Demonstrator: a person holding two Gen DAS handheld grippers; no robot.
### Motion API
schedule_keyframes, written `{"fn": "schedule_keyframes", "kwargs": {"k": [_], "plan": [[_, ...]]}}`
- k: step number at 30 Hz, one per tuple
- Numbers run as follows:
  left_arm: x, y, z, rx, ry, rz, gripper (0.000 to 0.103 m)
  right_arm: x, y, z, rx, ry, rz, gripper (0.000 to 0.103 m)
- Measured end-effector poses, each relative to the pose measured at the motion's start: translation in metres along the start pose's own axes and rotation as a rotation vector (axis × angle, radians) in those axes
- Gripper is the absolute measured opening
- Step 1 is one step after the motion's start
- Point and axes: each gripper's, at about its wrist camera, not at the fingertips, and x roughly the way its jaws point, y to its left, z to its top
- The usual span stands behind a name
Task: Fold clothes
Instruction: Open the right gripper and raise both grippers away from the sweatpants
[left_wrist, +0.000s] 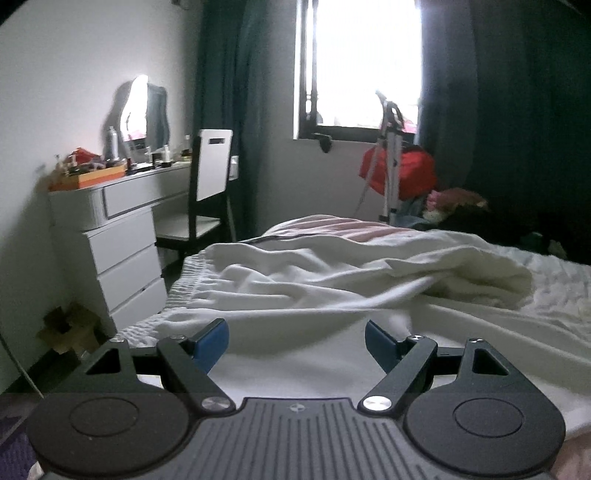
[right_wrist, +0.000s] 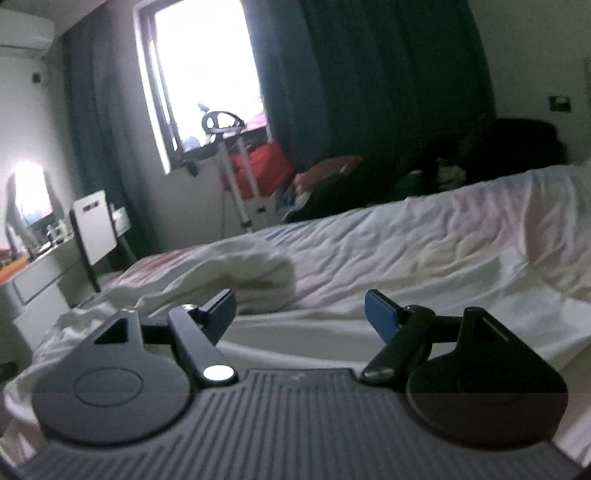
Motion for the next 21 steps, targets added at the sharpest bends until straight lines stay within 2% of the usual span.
{"fn": "schedule_keyframes", "kwargs": {"k": [5,8,10,13,16,21], "plan": [[0.018,-0.023,-0.008,0.048,0.044,-0.064,0.083,-0.001,0.018,-0.010,0.022,0.027,-0.026,0.079],[0.041,-0.057,-0.007,0.149,0.044,-0.052,0.083,0.001,0.020,-0.016,0.025,0.038,-0.044,0.079],[0.059,-0.083,-0.003,0.192,0.041,-0.072,0.083,0.005,0.018,-0.020,0.013,0.036,-0.063,0.079],[0.092,-0.132,0.005,0.249,0.016,-0.110,0.083,0.009,0.008,-0.020,0.049,0.023,-0.102,0.079],[0.127,-0.185,0.014,0.303,-0.019,-0.151,0.093,0.015,-0.005,-0.018,0.099,0.008,-0.137,0.079],[0.184,-0.277,0.029,0.407,-0.075,-0.208,0.100,0.030,-0.026,-0.020,0.137,-0.012,-0.186,0.079]]}}
